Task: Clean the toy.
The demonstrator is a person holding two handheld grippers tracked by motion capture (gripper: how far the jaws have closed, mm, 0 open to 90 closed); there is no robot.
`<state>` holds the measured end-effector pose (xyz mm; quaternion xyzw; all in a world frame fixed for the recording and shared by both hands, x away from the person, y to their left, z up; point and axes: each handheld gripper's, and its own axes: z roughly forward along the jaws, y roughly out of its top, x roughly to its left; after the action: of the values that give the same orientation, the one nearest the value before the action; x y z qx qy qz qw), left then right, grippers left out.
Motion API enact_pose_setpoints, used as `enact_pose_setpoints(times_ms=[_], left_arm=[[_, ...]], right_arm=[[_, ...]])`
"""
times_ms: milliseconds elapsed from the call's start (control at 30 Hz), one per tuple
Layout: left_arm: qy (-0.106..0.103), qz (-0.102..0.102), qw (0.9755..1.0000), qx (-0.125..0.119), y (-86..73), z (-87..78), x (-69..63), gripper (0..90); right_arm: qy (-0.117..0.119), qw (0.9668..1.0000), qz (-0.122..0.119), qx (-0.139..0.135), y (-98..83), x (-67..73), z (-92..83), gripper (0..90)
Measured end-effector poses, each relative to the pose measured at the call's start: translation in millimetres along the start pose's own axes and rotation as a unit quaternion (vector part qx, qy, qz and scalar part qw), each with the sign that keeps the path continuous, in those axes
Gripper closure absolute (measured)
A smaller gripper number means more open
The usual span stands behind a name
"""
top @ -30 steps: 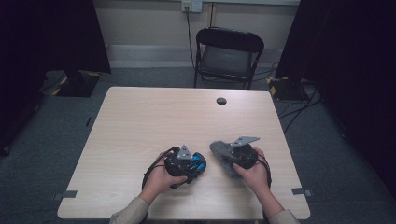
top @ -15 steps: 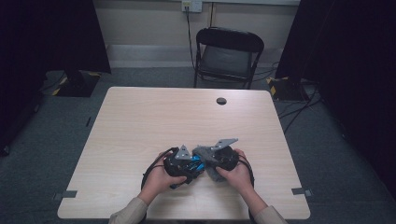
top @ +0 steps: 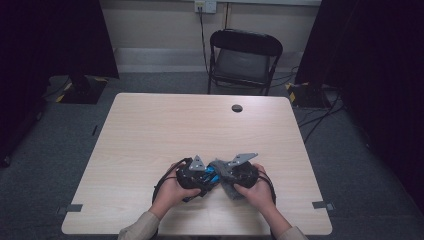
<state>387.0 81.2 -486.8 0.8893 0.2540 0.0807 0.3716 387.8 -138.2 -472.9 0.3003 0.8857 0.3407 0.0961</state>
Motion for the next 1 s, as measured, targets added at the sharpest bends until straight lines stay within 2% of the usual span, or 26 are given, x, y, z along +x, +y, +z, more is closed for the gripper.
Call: enact_pose_setpoints(times_ms=[267, 533, 767, 900, 1000], left_arm=[[0.004, -0.001, 1.0000, 0.005, 0.7, 1.7, -0.4, 25.3], [0.006, -0.001, 0.9999, 0.009, 1.0, 1.9, -0.6, 25.3], [0.006, -0.003, 1.0000, 0.007, 2.9, 0.9, -0.7, 25.3], [0.007, -0.008, 0.9999, 0.006, 3.3, 0.5, -0.2, 25.3], [0.008, -0.004, 0.9999, 0.008, 2.3, 1.2, -0.4, 25.3]], right_arm=[[0.003, 1.0000, -0.001, 0.008, -5.5, 3.2, -6.6, 75.8], [0.005, 0.9998, -0.012, 0.013, -12.0, 7.6, -14.8, 75.8], [0.004, 0.9999, -0.007, 0.006, -17.5, 2.4, -27.5, 75.8], [-0.004, 1.0000, -0.005, 0.003, -18.2, -1.0, -34.2, 75.8], [-0.012, 0.9999, -0.004, 0.001, -19.2, -3.0, -37.8, 75.8]])
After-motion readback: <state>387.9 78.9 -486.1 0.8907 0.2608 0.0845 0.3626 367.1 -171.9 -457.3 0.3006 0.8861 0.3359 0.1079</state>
